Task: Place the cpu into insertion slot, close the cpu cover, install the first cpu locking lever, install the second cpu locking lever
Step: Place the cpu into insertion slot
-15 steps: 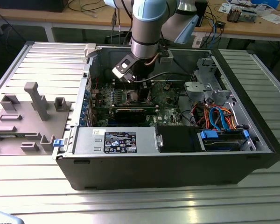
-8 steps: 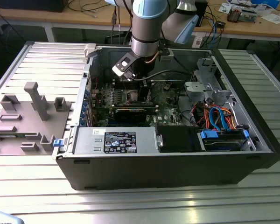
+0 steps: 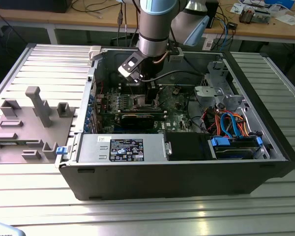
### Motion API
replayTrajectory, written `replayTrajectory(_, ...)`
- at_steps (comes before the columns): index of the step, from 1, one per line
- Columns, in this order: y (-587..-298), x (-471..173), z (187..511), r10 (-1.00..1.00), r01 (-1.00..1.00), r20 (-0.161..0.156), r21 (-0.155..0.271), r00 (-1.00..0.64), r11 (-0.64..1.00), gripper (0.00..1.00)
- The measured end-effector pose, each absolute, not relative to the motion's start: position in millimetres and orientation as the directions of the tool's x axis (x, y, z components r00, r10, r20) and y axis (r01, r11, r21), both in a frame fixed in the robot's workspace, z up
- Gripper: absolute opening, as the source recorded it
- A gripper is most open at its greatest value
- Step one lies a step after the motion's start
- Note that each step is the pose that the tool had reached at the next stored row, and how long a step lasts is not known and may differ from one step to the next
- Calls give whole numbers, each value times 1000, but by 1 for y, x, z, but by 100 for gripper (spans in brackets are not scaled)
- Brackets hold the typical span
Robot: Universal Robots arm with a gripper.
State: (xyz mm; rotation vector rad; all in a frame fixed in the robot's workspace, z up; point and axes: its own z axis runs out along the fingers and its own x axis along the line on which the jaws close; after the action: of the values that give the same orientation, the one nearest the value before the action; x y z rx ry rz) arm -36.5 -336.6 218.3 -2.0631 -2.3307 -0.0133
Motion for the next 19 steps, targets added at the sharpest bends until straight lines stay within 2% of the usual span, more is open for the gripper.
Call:
replayTrajectory(2, -336, -36, 222, 992, 992, 27, -13, -121, 122, 62)
replayTrajectory(3, -336, -36, 225, 992, 993, 26, -13, -121, 122, 55)
replayTrajectory(4, -336, -36, 226, 992, 993, 27, -13, -121, 121, 36)
replayTrajectory(8, -336, -36, 228, 992, 993, 26, -13, -121, 121, 12)
replayTrajectory(19, -336, -36, 234, 992, 993, 27, -13, -121, 121, 11)
